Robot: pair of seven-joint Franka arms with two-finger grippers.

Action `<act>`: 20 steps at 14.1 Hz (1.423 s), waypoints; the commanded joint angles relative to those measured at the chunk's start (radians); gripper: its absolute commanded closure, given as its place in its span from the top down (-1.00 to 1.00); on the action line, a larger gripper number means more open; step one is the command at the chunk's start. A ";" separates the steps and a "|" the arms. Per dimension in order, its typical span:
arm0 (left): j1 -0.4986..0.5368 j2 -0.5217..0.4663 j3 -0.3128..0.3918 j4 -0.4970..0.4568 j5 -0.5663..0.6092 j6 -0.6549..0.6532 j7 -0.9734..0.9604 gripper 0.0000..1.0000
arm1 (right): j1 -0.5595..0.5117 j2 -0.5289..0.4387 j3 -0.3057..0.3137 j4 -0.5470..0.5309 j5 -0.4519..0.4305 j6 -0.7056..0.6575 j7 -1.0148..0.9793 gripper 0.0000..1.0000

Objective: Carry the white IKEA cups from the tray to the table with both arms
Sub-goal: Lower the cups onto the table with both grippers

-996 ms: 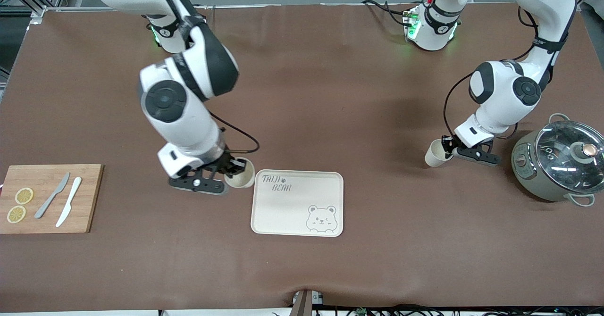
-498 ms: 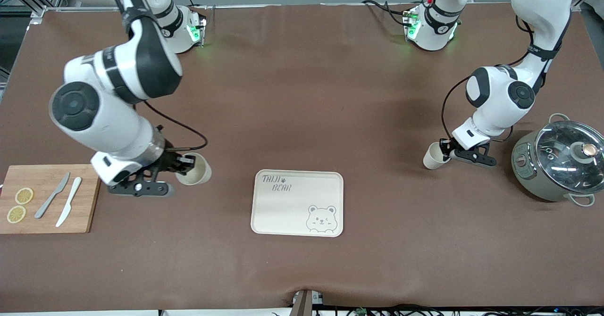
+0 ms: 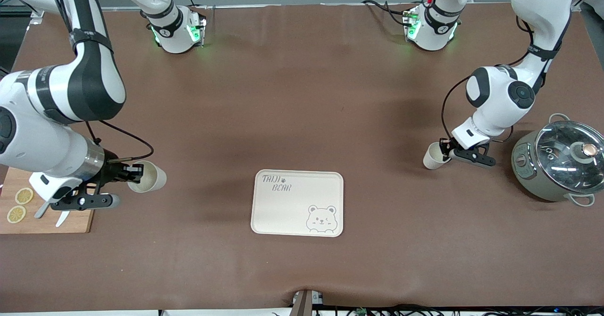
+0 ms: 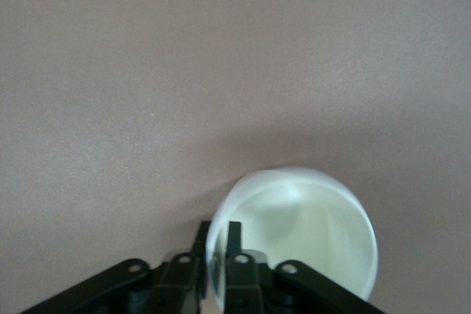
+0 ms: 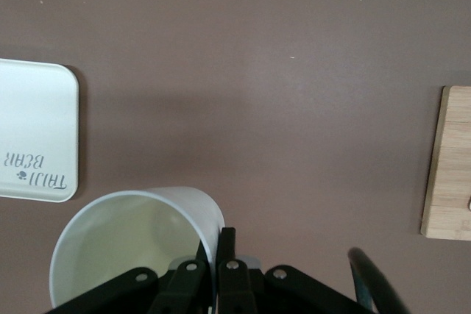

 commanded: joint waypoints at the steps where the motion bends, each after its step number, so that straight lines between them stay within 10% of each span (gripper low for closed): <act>1: 0.024 0.004 -0.017 -0.010 -0.024 0.025 0.046 -0.07 | -0.023 -0.030 0.013 -0.096 -0.027 0.069 -0.052 -1.00; 5: 0.024 0.004 -0.017 -0.008 -0.024 0.031 0.049 0.54 | -0.068 -0.031 0.013 -0.168 -0.027 0.151 -0.135 -1.00; 20: 0.014 -0.070 -0.040 0.028 -0.025 -0.075 -0.011 0.54 | -0.108 -0.035 0.015 -0.455 -0.024 0.541 -0.198 -1.00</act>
